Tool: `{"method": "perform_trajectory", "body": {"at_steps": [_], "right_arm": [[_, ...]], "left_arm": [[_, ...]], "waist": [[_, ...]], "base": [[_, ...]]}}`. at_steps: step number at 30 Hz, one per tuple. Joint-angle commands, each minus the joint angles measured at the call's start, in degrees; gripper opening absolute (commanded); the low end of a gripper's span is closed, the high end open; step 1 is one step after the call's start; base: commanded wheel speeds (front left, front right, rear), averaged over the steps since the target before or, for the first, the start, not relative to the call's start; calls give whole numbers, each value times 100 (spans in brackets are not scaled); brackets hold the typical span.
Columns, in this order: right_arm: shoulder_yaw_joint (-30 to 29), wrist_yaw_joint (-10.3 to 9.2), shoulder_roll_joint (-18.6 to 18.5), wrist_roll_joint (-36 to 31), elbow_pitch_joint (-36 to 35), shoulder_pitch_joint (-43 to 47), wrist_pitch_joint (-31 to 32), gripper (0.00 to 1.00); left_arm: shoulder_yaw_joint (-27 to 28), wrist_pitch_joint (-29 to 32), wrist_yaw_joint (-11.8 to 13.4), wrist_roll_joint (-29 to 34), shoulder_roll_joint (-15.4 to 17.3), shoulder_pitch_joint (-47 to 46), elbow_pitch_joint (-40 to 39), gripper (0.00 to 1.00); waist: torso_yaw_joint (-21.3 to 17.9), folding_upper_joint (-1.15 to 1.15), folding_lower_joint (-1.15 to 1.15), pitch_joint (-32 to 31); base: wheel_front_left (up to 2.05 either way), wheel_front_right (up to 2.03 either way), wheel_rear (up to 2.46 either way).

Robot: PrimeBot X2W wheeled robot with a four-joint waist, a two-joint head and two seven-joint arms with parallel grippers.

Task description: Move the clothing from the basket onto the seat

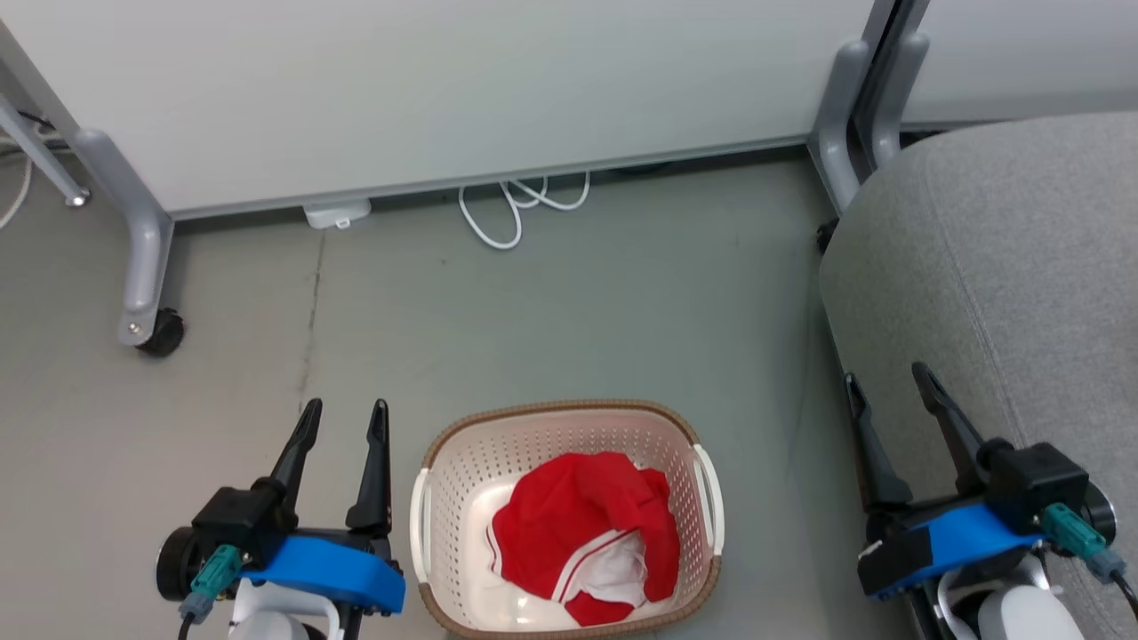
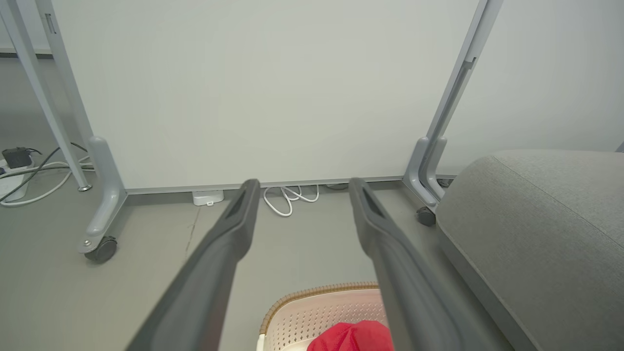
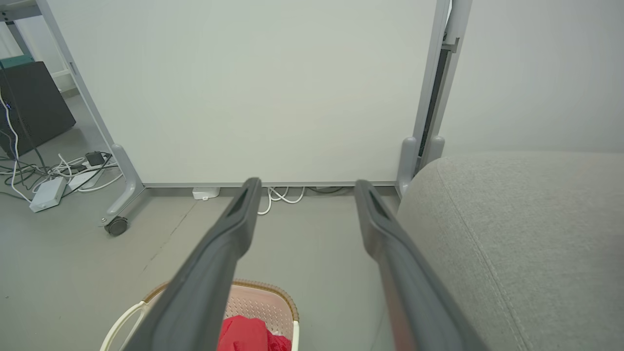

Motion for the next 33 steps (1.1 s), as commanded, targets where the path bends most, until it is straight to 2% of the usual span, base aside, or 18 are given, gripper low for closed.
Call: {"method": "perform_trajectory", "body": {"at_steps": [1,8,17,25,33], "right_arm": [[21,1,6,-32,-47,-122,-37,100],[209,1,7,-95,-251,-689,-110,100],[516,1,7,-178,-455,-1402,-163,100],[725,1,6,-82,-403,-1761,-286,100],[903,1,7,46,-271,-1939,-427,100]], "left_arm": [[-29,-16,-8,-8,1,-135,-9,100],[-316,-16,-8,22,24,-736,116,100],[-1000,-16,-8,-62,148,-1719,641,100],[-1630,-16,-8,-380,194,-2352,1539,100],[-2330,-15,-8,-743,59,-3094,2802,100]], "waist": [[-107,0,0,346],[-393,0,0,1298],[-746,0,0,2426],[-1033,0,0,3065],[-1281,0,0,3523]], "base": [[0,0,0],[0,0,0],[0,0,0],[0,0,0],[0,0,0]]}}
